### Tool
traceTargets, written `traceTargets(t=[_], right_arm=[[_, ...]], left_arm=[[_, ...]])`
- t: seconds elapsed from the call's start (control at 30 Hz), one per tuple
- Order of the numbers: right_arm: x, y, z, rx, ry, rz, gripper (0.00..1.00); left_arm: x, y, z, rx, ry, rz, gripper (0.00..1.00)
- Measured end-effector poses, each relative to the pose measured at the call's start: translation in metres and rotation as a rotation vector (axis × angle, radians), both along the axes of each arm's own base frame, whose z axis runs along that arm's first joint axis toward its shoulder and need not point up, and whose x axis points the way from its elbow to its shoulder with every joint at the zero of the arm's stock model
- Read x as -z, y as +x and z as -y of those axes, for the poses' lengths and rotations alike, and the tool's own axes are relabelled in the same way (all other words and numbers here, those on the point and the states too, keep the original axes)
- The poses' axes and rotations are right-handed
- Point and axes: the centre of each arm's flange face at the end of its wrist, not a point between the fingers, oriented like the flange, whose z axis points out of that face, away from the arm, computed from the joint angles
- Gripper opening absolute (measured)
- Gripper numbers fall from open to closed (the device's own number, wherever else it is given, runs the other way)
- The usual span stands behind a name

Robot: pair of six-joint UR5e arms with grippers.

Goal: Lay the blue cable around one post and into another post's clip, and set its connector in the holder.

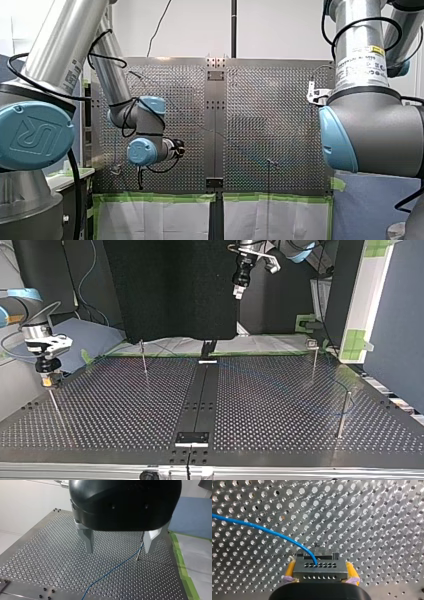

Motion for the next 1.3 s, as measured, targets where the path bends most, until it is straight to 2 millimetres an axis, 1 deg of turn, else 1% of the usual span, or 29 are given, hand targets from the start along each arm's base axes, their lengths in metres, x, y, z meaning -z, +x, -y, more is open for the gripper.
traceTargets(t=[0.2,0.67,1.3], right_arm=[[0.0028,0.0019,0.0007,-0.017,0.004,0.0,0.0],[-0.0004,0.0036,0.0037,-0.022,0.005,0.002,0.0],[0.001,0.0059,0.0063,-0.026,0.012,0.002,0.0]], left_arm=[[0.0001,-0.0002,0.0,0.001,0.001,-0.001,1.0],[0.0002,-0.0003,-0.0002,-0.001,0.002,-0.002,1.0],[0.0003,-0.0003,-0.0003,-0.001,0.002,-0.002,1.0]])
